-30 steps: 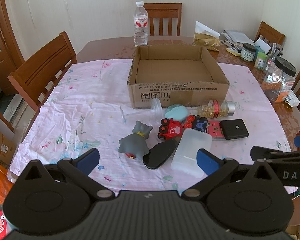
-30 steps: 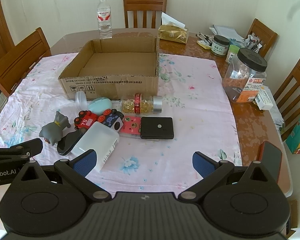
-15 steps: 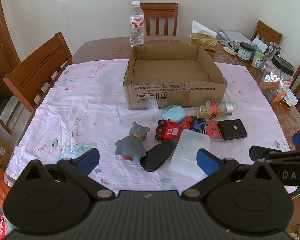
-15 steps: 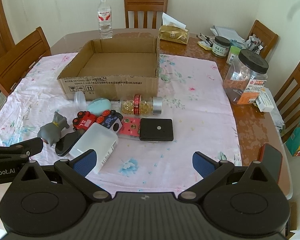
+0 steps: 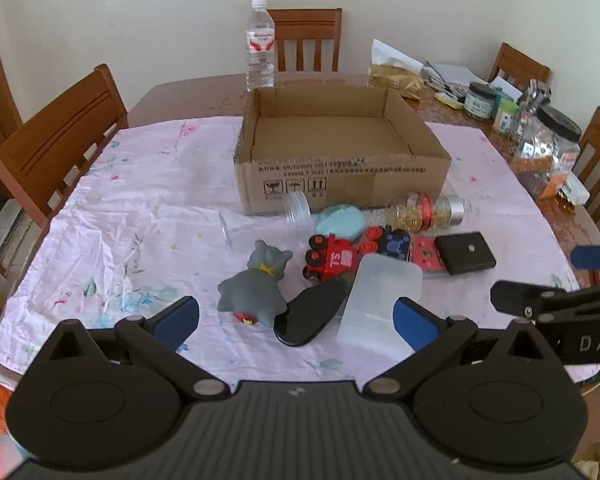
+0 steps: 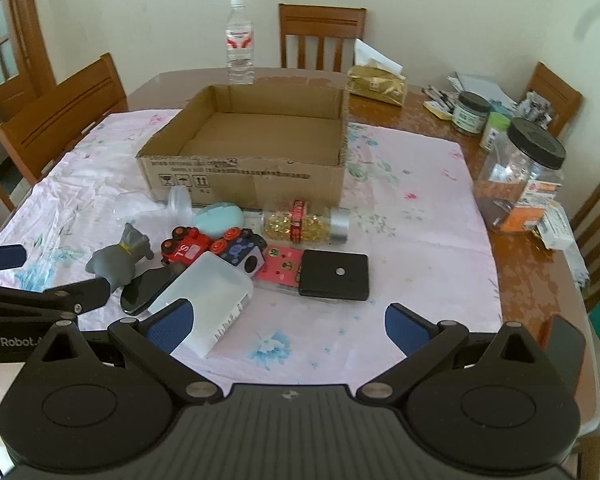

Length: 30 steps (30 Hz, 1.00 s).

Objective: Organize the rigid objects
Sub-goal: 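Reach the left tool to the grey toy elephant and grasp it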

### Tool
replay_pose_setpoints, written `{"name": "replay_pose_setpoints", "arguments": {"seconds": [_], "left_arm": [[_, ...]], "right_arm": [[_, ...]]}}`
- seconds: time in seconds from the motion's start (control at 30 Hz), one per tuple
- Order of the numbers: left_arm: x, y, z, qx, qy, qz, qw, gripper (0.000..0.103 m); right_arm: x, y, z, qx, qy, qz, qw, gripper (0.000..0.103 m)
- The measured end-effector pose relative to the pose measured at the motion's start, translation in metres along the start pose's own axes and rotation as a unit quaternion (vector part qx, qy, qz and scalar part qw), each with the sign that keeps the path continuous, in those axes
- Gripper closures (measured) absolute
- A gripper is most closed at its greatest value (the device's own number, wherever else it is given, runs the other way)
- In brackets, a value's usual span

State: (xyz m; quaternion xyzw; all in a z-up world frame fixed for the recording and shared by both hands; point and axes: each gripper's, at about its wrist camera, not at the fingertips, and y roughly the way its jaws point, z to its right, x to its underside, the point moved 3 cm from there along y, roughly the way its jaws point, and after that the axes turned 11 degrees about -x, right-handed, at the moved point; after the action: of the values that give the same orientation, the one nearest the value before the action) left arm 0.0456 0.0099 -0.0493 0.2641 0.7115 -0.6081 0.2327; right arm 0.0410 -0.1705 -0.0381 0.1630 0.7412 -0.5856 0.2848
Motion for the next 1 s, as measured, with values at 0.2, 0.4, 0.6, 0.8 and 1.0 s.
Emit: {"name": "replay_pose_setpoints", "arguments": {"seconds": [0.2, 0.4, 0.6, 0.8, 1.0], "left_arm": [[0.013, 0.022, -0.008, -0.016, -0.008, -0.01, 0.9998, 0.0], [0.014, 0.049, -0.023, -0.041, -0.031, -0.021, 0.9985, 0.0], [0.008, 0.088, -0.032, -0.056, -0.06, -0.039, 0.9959, 0.001], [0.004, 0.113, -0.029, -0.055, -0.061, -0.051, 0.9953, 0.0], [0.011, 0.113, -0.036, -0.048, -0.048, -0.061, 0.9958, 0.0]], "right_arm": [[0.009, 0.016, 0.0, -0.014, -0.006, -0.013, 1.0, 0.0], [0.016, 0.029, 0.0, -0.024, -0.006, -0.032, 0.999, 0.0], [0.016, 0.039, -0.001, -0.033, -0.001, -0.045, 0.998, 0.0], [0.009, 0.048, -0.003, -0.045, -0.008, -0.051, 0.998, 0.0], [0.002, 0.059, -0.007, -0.071, -0.022, -0.057, 0.996, 0.0]]}}
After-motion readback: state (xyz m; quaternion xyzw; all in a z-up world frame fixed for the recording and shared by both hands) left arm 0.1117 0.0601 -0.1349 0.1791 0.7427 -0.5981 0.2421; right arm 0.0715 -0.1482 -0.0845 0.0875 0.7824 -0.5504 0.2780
